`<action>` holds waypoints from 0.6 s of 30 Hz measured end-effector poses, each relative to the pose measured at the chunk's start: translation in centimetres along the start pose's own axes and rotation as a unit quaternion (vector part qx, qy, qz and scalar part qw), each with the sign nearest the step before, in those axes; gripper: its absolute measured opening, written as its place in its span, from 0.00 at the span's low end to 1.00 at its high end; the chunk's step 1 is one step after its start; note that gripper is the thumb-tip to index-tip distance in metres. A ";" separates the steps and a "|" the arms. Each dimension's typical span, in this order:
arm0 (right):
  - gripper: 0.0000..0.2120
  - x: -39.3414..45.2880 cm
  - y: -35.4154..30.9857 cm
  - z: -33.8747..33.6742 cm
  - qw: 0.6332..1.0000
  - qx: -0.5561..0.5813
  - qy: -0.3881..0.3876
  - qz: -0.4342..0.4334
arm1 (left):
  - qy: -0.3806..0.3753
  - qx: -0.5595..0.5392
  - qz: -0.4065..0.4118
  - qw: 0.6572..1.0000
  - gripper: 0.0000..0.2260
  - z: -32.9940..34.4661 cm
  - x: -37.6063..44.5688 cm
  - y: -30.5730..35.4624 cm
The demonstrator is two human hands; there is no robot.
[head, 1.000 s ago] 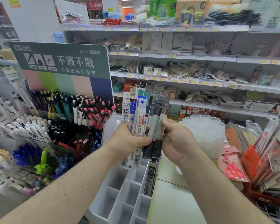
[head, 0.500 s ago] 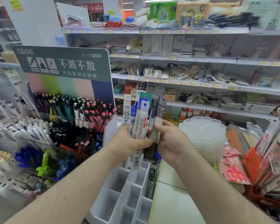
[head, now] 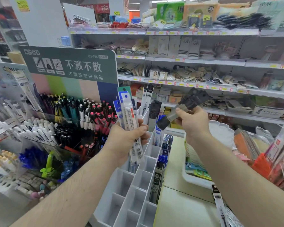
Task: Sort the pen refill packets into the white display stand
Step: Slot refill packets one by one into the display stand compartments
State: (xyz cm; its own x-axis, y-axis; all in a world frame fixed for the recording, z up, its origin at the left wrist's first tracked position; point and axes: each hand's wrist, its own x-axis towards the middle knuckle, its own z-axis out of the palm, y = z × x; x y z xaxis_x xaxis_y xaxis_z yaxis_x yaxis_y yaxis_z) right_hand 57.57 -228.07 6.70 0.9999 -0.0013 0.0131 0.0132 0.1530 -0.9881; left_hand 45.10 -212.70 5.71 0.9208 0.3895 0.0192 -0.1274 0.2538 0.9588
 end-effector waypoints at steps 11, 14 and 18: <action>0.07 4.4 2.8 4.8 0.981 -0.192 -0.015 -0.029 | -0.004 0.021 0.009 1.000 0.08 0.1 -0.2 -0.1; 0.09 4.9 3.2 5.0 0.975 -0.217 -0.025 -0.028 | -0.006 0.025 0.011 1.000 0.08 0.0 -0.2 -0.1; 0.06 5.3 3.6 5.4 0.953 -0.292 -0.080 -0.029 | -0.008 0.034 0.011 0.999 0.08 -0.1 -0.2 -0.2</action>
State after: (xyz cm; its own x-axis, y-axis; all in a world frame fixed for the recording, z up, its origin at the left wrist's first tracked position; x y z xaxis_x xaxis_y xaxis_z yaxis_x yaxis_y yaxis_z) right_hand 62.90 -222.23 4.07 0.9852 0.1648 0.0476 0.1136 -0.4189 -0.9009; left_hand 44.90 -212.77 5.54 0.9240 0.3797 0.0444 -0.1228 0.1848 0.9751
